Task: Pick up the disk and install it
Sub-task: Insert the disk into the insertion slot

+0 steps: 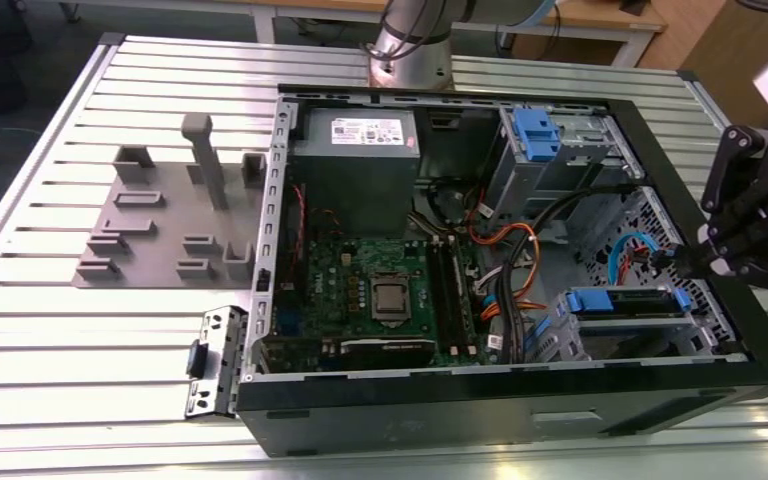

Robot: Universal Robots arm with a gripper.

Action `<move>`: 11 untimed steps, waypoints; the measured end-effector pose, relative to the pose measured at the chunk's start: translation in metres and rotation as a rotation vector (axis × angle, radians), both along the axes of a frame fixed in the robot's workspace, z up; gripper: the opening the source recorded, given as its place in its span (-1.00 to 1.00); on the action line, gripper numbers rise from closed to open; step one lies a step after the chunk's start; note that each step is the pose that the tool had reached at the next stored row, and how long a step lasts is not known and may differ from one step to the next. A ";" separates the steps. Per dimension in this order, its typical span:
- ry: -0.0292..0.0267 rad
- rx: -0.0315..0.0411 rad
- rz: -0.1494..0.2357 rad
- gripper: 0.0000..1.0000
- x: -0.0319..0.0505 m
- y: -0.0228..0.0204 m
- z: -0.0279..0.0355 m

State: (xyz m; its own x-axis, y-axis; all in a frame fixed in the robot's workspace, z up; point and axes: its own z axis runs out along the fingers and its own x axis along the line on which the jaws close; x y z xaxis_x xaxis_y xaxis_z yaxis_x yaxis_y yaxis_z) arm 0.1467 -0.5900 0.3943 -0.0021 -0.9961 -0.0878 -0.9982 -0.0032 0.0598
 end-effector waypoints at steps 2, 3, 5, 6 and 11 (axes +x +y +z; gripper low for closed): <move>0.0000 -0.0001 0.000 -0.80 0.0014 0.0001 -0.0010; 0.0000 -0.0001 0.000 -0.80 0.0023 0.0002 -0.0017; 0.0001 0.0000 0.000 -0.80 0.0043 0.0005 -0.0035; 0.0002 -0.0002 0.000 -0.80 0.0055 0.0010 -0.0045; 0.0003 -0.0001 0.000 -0.80 0.0104 0.0062 -0.0091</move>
